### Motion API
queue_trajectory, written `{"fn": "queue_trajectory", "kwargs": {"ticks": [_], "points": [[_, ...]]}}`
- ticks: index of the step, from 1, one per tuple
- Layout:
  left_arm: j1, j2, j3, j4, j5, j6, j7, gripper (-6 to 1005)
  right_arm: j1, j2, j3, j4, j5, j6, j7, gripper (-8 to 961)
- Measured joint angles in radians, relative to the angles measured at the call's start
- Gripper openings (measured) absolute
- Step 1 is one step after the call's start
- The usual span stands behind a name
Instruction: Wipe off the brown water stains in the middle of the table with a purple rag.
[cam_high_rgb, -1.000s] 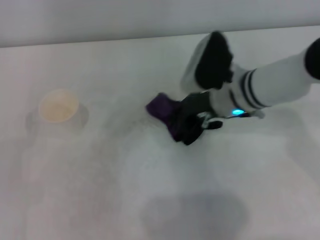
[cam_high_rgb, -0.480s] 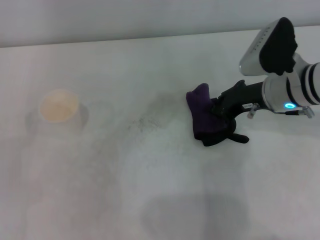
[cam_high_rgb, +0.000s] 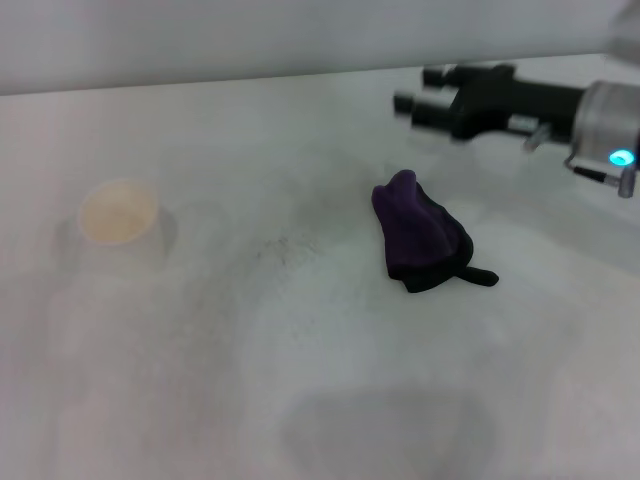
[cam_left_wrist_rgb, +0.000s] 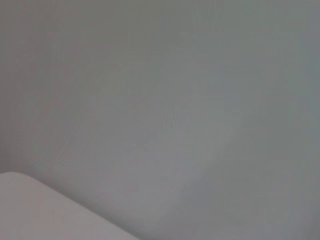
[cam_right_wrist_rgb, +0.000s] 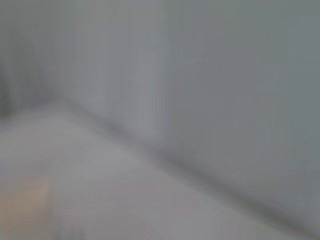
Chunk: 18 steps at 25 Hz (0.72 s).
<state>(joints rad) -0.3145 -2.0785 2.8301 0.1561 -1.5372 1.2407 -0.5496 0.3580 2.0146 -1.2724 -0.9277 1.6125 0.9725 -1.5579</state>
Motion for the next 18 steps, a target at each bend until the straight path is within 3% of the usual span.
{"fn": "queue_trajectory", "kwargs": {"ticks": [5,7,8,14,18], "points": [[0.000,-0.003,0.000,0.005,0.003,0.030,-0.027,889,0.014,0.000,0.229,0.349,0.472,0.252,-0.308,467],[0.000,-0.003,0.000,0.005,0.005,0.034,-0.028,889,0.018,0.001,0.303,0.489,0.599,0.328,-0.476,679],[0.000,-0.003,0.001,0.005,0.006,0.036,-0.028,889,0.019,0.001,0.333,0.553,0.655,0.351,-0.574,710],[-0.012,-0.002,0.010,-0.003,0.025,0.035,-0.012,890,0.019,0.007,0.364,0.770,0.822,0.257,-1.114,867],[-0.027,-0.002,0.011,-0.002,0.046,0.031,0.000,890,0.029,0.014,0.364,0.810,0.847,0.163,-1.192,866]]}}
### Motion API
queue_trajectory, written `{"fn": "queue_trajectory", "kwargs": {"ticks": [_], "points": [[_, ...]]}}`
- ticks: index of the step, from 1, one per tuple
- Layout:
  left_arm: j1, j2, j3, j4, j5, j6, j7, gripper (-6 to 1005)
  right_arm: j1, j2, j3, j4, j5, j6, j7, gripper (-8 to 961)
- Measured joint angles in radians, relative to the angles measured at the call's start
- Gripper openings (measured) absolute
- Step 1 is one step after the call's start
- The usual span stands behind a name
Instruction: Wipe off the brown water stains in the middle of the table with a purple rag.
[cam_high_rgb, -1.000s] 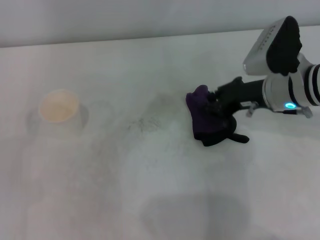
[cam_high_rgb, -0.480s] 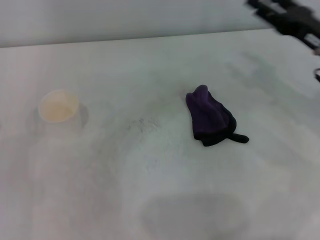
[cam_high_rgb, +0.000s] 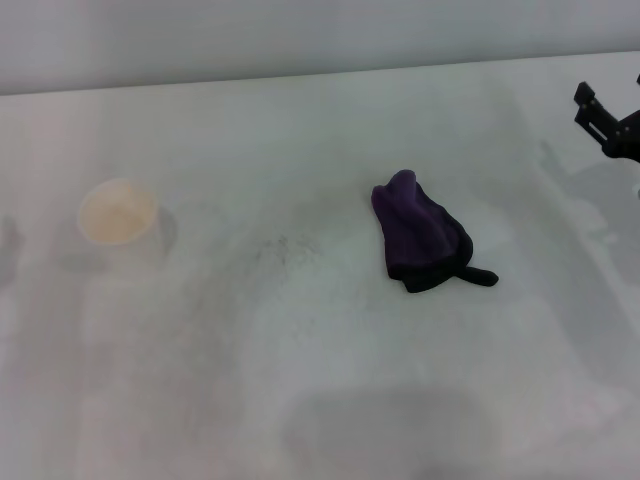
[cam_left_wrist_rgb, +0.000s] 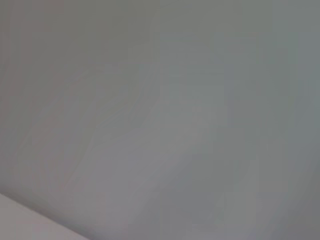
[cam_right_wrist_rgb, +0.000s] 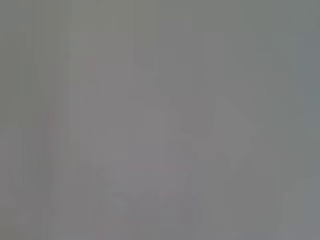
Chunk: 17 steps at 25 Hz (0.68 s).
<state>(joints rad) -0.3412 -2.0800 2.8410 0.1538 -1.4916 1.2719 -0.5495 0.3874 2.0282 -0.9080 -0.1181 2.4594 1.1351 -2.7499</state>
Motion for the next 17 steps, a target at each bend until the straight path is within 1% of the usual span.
{"fn": "queue_trajectory", "kwargs": {"ticks": [3,5,9,11,17], "points": [[-0.007,0.000,0.000,-0.001,0.022,0.002,0.008,890,0.007,0.000,0.000,0.007,0.002,-0.011,0.003,866],[-0.010,0.000,0.000,0.002,0.025,0.004,0.057,890,0.010,0.000,0.001,0.008,0.002,-0.012,0.004,866],[-0.012,-0.006,0.000,0.032,0.029,0.007,0.288,890,0.014,-0.001,0.001,0.010,0.005,-0.013,0.007,866],[-0.012,-0.006,0.000,0.059,0.029,0.010,0.376,890,0.018,0.000,0.001,0.011,0.006,-0.012,0.007,866],[-0.009,-0.003,0.000,0.063,0.030,0.028,0.396,890,0.052,0.000,0.003,0.013,0.009,-0.020,0.008,866]]}}
